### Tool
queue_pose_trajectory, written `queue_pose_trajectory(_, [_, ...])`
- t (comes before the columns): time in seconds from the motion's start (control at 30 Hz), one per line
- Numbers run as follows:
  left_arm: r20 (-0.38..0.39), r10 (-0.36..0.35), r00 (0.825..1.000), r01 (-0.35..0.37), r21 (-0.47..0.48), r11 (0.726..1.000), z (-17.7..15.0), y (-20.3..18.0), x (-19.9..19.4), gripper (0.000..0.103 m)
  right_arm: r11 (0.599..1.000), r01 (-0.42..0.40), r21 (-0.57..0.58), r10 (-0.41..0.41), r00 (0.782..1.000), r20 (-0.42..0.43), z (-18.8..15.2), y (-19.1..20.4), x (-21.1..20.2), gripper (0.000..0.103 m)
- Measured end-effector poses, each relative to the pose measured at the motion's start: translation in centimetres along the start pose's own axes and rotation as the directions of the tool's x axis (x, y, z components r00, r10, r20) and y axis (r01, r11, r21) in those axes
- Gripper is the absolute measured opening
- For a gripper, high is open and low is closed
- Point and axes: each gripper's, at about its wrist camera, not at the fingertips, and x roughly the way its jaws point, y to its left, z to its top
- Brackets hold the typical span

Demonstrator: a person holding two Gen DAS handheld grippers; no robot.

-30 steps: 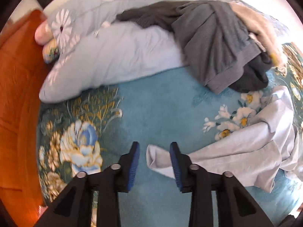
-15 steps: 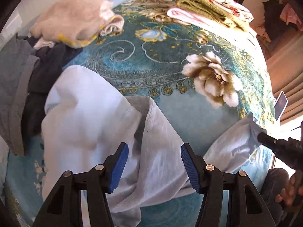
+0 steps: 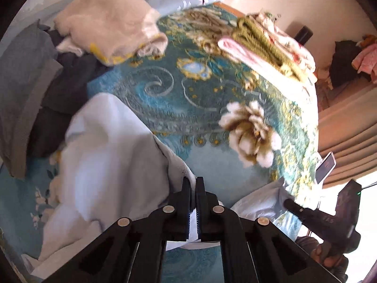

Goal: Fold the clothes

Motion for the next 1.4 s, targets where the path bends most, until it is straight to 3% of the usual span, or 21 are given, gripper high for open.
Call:
queue_pose_trajectory(0.07, [0.103,-0.001,0.995,0.006,-0.052,0.999,1.5,2.5,-4.7,0.004,1.000,-0.001,0.007,0.001,1.000,0.010,0.2,-0.2,-0.2,0.003])
queue_pose_trajectory(0.13, [0.209,0.050,0.977,-0.026,-0.117,0.993,2.3,5.9,-9.5,0.004,1.000,-0.003,0.022,0.002,1.000,0.020,0.5,-0.5,-0.4,0.003])
queue_pose_trajectory(0.23, [0.317,0.223,0.922,-0.153,-0.231,0.961,1.7,11.9,-15.7,0.004,0.999,-0.006,0.046,0.004,0.999,0.032,1.0,-1.0,-0.5,0.003])
queue_pose_trajectory(0.3, [0.323,0.356,0.877,-0.245,-0.336,0.909,-0.2,16.2,-18.3,0.004,0.999,-0.005,0.052,0.003,0.999,0.035,1.2,-1.0,-0.5,0.003])
queue_pose_trajectory(0.37, [0.273,0.452,0.849,-0.297,-0.461,0.836,-3.3,21.0,-19.5,0.004,0.999,-0.002,0.043,0.001,0.999,0.032,1.3,-0.8,-0.3,0.003])
queue_pose_trajectory(0.47, [0.123,0.570,0.812,-0.398,-0.598,0.696,-8.4,26.9,-19.0,0.004,1.000,0.010,0.011,-0.010,1.000,0.025,1.3,0.0,0.0,0.003])
queue_pose_trajectory(0.6, [-0.081,0.627,0.775,-0.506,-0.674,0.538,-14.8,32.1,-16.4,0.004,0.999,0.035,-0.033,-0.035,0.999,0.024,1.2,0.9,0.3,0.003])
queue_pose_trajectory(0.67, [-0.155,0.622,0.768,-0.531,-0.696,0.482,-17.3,33.6,-15.0,0.004,0.998,0.050,-0.042,-0.049,0.998,0.030,1.3,1.0,0.2,0.003])
queue_pose_trajectory(0.73, [-0.213,0.618,0.756,-0.564,-0.692,0.451,-18.9,34.6,-13.8,0.004,0.997,0.068,-0.046,-0.066,0.997,0.041,1.5,1.0,-0.1,0.003])
queue_pose_trajectory(0.9, [-0.285,0.588,0.757,-0.589,-0.687,0.425,-22.0,34.8,-12.6,0.004,0.989,0.137,-0.050,-0.131,0.986,0.106,2.4,1.3,-1.6,0.003])
queue_pose_trajectory(1.03, [-0.334,0.582,0.741,-0.626,-0.658,0.419,-23.0,35.3,-11.9,0.004,0.975,0.201,-0.092,-0.186,0.972,0.146,3.0,2.9,-2.2,0.003])
queue_pose_trajectory(1.07, [-0.348,0.572,0.743,-0.628,-0.656,0.418,-23.5,35.4,-11.6,0.004,0.969,0.215,-0.120,-0.196,0.968,0.157,2.9,3.8,-2.1,0.004])
queue_pose_trajectory(1.1, [-0.359,0.559,0.748,-0.628,-0.657,0.418,-24.0,35.5,-11.3,0.004,0.960,0.229,-0.159,-0.203,0.965,0.168,2.7,5.0,-2.0,0.012])
queue_pose_trajectory(1.13, [-0.368,0.544,0.755,-0.626,-0.653,0.427,-24.5,35.5,-10.9,0.004,0.948,0.243,-0.206,-0.207,0.962,0.180,2.5,6.3,-1.8,0.030])
queue_pose_trajectory(1.2, [-0.378,0.523,0.764,-0.623,-0.643,0.445,-25.2,35.3,-10.3,0.007,0.914,0.254,-0.315,-0.196,0.959,0.204,1.6,9.2,-1.4,0.051])
queue_pose_trajectory(1.3, [-0.325,0.485,0.812,-0.558,-0.679,0.478,-25.8,34.9,-10.5,0.008,0.872,0.197,-0.448,-0.130,0.976,0.175,0.0,13.4,0.0,0.052])
queue_pose_trajectory(1.33, [-0.305,0.469,0.829,-0.530,-0.696,0.485,-26.0,34.9,-10.8,0.008,0.863,0.147,-0.484,-0.095,0.987,0.130,-0.7,14.7,0.9,0.054])
queue_pose_trajectory(1.4, [-0.275,0.455,0.847,-0.492,-0.730,0.474,-25.9,35.0,-11.8,0.012,0.840,0.036,-0.541,-0.036,0.999,0.011,-2.3,17.1,3.2,0.055])
